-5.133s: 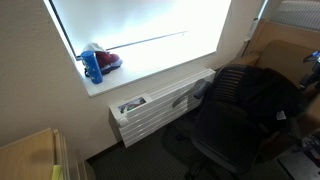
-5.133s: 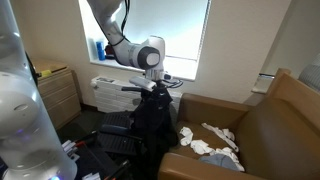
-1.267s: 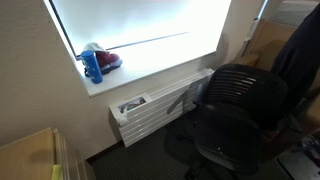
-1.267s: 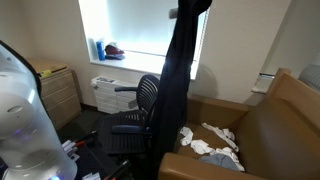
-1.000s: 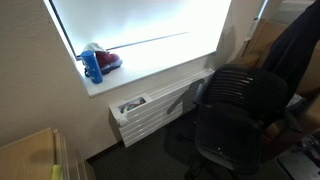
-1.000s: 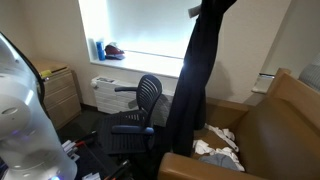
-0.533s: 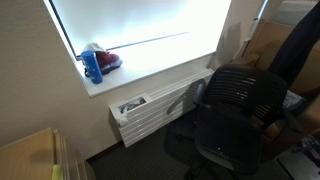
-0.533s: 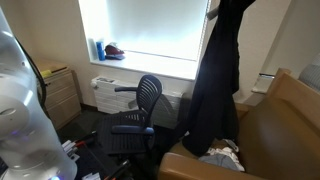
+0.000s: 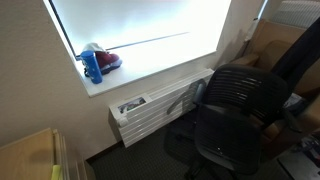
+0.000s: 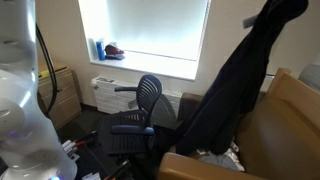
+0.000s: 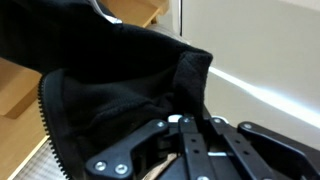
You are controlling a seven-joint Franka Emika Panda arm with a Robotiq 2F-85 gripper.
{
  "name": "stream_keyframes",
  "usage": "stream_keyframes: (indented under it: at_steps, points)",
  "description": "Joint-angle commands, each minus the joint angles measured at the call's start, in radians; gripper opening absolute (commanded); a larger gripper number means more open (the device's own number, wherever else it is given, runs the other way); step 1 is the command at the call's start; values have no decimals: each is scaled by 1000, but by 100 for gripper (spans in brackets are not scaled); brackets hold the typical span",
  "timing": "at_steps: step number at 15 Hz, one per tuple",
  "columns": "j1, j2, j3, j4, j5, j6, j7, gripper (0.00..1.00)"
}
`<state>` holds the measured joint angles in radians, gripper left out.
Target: Move the black shirt from the black chair to the brown chair
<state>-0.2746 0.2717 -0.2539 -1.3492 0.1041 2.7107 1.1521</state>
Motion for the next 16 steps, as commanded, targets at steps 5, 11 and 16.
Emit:
stream_keyframes:
  at_steps: [5, 11, 16]
  points:
    - [19, 345, -219, 429, -32, -18, 466, 3]
    - [60, 585, -491, 664, -110, -61, 920, 3]
    - [8, 696, -586, 647, -131, -252, 1049, 3]
